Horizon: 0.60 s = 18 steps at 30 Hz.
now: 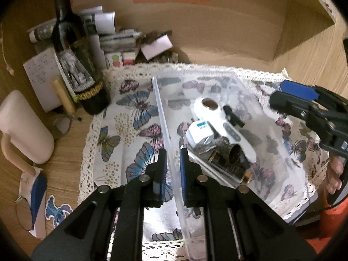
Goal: Organize rigid objects
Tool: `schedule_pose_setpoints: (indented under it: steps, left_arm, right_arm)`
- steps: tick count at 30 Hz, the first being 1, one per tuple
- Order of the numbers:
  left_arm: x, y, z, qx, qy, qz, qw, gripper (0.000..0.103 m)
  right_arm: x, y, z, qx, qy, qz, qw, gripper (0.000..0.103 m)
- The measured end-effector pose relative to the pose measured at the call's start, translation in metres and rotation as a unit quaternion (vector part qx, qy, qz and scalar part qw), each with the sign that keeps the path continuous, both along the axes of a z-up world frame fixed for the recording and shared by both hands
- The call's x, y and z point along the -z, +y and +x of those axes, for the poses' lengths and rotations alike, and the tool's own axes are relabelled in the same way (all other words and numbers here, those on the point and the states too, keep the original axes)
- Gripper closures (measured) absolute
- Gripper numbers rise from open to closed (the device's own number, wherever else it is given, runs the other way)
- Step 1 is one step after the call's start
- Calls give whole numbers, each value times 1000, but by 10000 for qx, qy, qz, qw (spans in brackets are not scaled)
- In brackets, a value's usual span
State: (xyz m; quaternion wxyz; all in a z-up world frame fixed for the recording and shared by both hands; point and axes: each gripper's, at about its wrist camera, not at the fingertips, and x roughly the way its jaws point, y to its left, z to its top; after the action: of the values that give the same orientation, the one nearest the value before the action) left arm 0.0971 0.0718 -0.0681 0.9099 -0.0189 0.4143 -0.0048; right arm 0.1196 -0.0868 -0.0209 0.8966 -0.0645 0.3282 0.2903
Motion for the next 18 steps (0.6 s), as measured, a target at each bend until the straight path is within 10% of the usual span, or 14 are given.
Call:
schedule_pose_setpoints:
  steps: [6,18]
  left_arm:
    - [-32,-19,-18,53,-616,205,9979,89]
    - [-72,-50,-57,93,-1852,295,9822,30]
  right_arm:
    - [-22,-18,-24,110,-454,279,9985,26]
    - [-50,-55,-77,763,-1390,676,9850,0]
